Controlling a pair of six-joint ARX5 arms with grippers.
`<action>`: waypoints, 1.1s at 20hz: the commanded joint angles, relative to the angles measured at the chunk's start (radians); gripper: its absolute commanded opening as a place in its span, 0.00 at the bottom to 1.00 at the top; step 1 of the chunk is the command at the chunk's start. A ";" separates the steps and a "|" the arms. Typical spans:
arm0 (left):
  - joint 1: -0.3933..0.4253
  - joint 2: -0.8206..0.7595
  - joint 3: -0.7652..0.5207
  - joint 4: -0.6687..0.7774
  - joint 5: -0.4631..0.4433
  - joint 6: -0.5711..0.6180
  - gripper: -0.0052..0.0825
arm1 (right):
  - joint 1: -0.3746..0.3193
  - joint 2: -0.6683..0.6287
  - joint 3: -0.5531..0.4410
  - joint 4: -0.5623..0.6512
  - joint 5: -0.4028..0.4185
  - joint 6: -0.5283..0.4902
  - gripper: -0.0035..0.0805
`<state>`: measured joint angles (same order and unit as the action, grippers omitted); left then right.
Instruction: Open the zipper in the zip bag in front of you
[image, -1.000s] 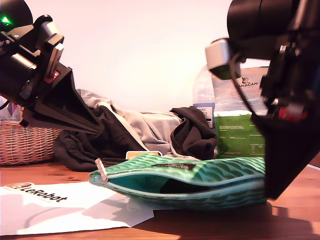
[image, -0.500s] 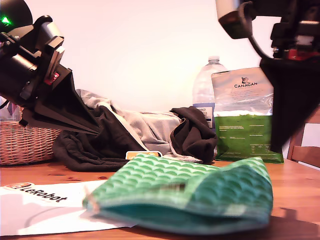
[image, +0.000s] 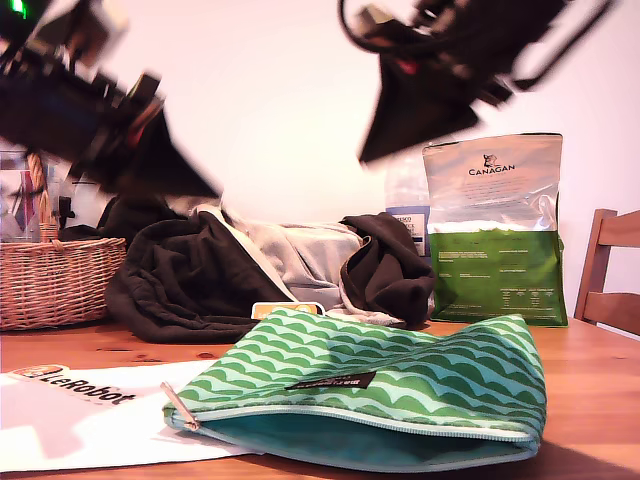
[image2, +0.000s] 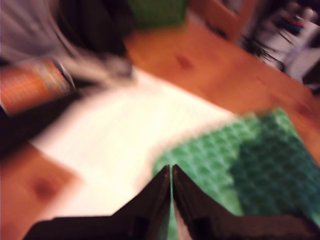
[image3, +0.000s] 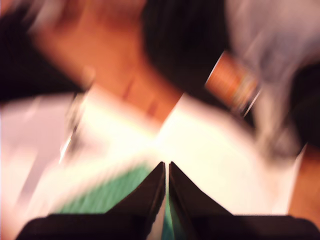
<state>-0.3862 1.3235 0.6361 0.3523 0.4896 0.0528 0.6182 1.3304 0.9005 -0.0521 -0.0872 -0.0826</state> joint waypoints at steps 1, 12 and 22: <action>0.010 0.000 -0.003 0.091 -0.002 -0.005 0.04 | -0.040 0.051 -0.003 0.251 0.008 0.019 0.03; 0.248 -0.116 -0.004 -0.061 0.019 0.016 0.04 | -0.434 0.012 -0.142 0.400 -0.163 0.029 0.03; 0.229 -0.396 -0.121 -0.296 -0.048 -0.003 0.04 | -0.322 -0.447 -0.532 0.345 -0.066 0.109 0.03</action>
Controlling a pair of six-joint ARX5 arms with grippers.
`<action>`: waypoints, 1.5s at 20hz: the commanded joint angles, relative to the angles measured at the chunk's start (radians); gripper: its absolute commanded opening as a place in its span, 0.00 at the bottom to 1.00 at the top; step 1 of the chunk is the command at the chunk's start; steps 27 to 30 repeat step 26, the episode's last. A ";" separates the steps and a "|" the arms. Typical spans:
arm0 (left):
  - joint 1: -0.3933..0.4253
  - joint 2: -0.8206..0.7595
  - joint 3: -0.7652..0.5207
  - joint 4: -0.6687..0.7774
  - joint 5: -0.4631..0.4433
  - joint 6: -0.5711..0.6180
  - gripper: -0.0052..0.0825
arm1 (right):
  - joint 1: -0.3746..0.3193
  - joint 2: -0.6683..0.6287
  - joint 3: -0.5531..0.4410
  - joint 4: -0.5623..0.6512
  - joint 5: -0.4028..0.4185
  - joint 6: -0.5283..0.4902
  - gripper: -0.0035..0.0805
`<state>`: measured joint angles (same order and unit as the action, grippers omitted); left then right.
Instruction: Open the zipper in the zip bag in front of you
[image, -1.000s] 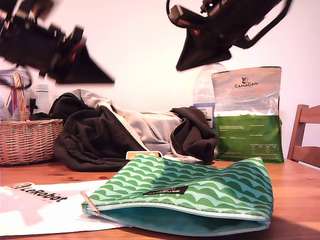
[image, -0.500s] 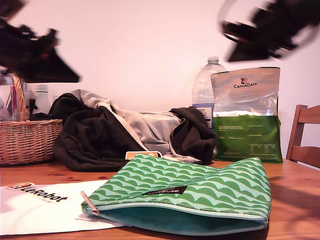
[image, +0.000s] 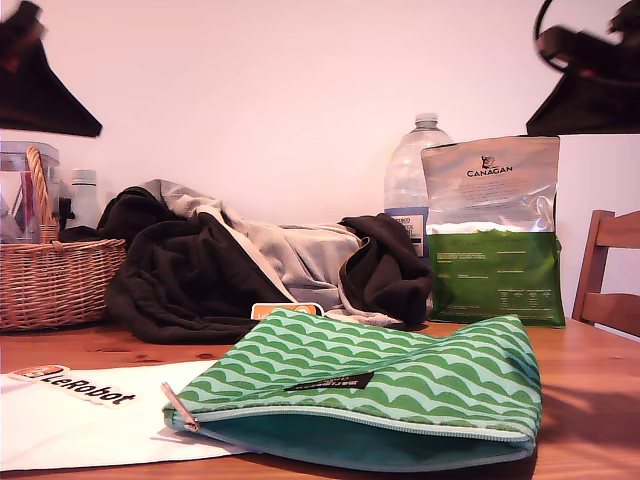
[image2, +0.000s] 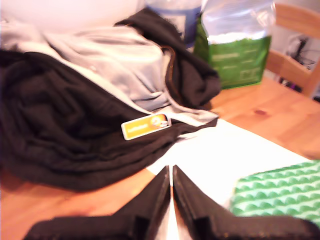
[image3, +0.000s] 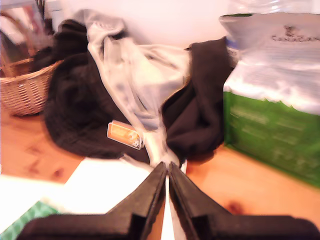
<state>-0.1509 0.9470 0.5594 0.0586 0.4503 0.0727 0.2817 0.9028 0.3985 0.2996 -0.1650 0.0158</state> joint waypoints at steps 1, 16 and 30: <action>-0.017 -0.060 -0.072 -0.017 -0.024 -0.024 0.04 | 0.043 -0.063 -0.044 -0.050 0.039 0.013 0.03; -0.087 -0.665 -0.236 -0.347 -0.123 -0.144 0.04 | 0.253 -0.691 -0.050 -0.563 0.253 0.011 0.03; -0.087 -0.670 -0.236 -0.550 -0.122 -0.144 0.04 | 0.253 -0.694 -0.050 -0.838 0.253 0.011 0.03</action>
